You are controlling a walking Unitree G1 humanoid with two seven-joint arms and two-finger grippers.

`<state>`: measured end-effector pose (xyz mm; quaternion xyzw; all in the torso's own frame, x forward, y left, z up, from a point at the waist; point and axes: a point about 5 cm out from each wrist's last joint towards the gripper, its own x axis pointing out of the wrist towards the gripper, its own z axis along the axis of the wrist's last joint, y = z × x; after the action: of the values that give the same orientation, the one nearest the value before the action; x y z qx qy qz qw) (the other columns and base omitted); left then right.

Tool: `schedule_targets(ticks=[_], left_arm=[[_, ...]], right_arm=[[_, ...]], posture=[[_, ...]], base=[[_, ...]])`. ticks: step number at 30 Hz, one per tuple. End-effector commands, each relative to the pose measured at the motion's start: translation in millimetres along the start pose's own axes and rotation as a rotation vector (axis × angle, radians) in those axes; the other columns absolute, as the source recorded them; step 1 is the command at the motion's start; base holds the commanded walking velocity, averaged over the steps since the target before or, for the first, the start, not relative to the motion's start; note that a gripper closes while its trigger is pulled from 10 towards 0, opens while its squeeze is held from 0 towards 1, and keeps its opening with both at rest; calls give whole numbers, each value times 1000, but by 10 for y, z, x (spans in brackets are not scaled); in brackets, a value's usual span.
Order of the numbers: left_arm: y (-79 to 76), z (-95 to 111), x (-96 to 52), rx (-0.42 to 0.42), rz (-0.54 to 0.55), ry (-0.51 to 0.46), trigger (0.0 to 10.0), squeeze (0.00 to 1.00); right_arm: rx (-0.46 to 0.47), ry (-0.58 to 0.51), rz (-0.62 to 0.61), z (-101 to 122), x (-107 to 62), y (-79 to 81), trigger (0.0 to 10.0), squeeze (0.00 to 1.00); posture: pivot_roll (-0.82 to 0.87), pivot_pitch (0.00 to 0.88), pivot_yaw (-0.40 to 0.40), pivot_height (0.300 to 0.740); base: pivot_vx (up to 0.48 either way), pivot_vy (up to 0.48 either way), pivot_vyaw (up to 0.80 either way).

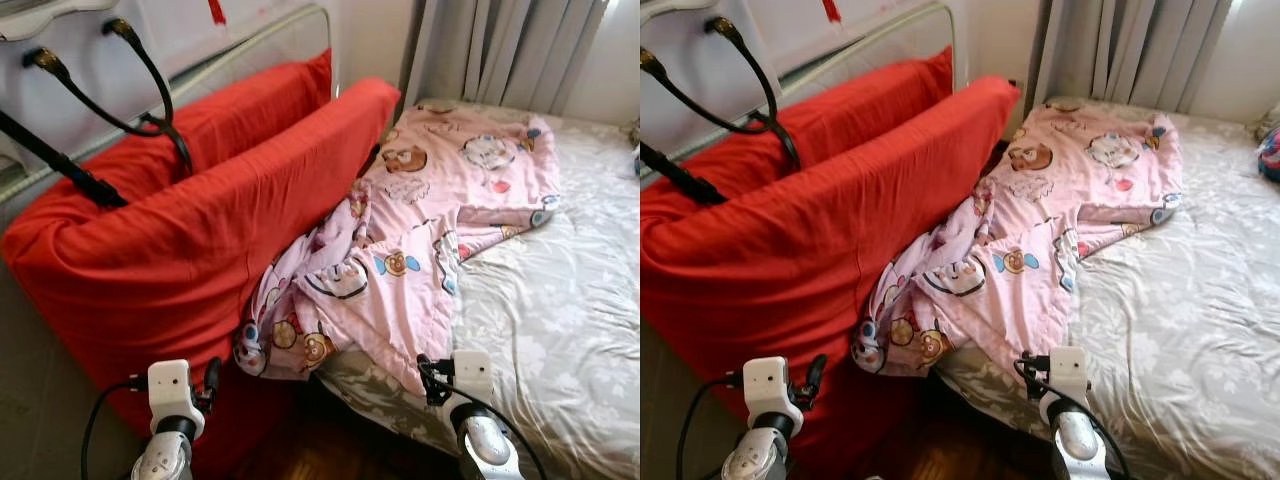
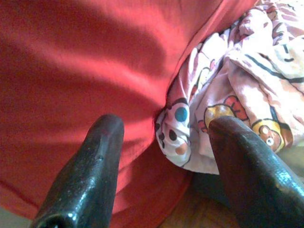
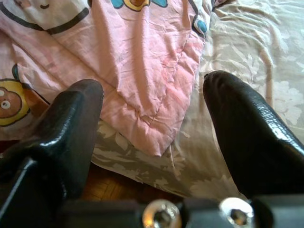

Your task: Clean up the room

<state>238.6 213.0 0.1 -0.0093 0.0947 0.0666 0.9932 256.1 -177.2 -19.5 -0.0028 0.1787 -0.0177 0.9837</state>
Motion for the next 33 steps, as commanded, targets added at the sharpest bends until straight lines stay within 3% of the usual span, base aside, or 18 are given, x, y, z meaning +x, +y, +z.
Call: schedule_targets(ticks=[1,18,33], left_arm=[[20,-30,-26,-9,12,16,10000,0],[9,-26,-19,-11,11,19,10000,0],[8,-11,-8,-13,7,17,10000,0]], right_arm=[[5,1,-1,1,1,4,10000,0],[-11,53,2,-33,20,26,10000,0],[8,18,10,11,27,50,10000,0]], posture=[[-41,86,32,665],[-39,90,30,655],[-38,90,33,645]], base=[[0,0,0],[0,0,0],[0,0,0]])
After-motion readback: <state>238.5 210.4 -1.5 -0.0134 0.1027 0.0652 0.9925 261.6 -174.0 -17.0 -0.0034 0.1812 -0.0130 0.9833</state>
